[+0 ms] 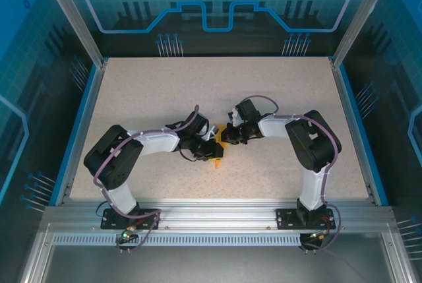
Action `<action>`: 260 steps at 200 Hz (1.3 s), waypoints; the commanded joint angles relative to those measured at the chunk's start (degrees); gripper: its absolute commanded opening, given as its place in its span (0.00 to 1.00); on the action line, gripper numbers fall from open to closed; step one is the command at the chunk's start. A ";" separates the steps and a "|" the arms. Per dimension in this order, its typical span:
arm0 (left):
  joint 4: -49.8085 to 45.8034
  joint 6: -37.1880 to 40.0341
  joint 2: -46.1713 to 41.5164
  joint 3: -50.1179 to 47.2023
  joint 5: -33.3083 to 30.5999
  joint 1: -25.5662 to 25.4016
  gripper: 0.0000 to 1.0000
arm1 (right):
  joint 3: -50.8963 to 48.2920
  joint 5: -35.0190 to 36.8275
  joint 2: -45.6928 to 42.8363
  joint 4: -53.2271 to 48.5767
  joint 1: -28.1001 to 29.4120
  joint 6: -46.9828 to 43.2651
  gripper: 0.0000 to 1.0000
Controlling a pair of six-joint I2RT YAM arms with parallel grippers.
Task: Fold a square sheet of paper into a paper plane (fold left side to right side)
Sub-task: Fold the wing for the fifth time at the center of the table.
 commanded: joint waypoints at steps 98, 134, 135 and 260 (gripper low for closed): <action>-0.68 -1.48 2.89 -0.80 2.42 -1.84 0.26 | 1.18 2.90 2.87 -6.31 0.56 -1.04 0.00; -0.50 -1.47 3.29 -1.08 2.03 -1.88 0.26 | 1.51 3.14 2.93 -6.89 0.54 -1.22 0.00; -0.50 -1.44 3.30 -1.08 2.01 -1.87 0.26 | 1.48 3.15 2.95 -6.87 0.55 -1.26 0.00; 0.99 -1.79 4.42 -2.22 1.37 -1.89 0.26 | 2.44 3.90 3.40 -8.89 0.56 -2.08 0.00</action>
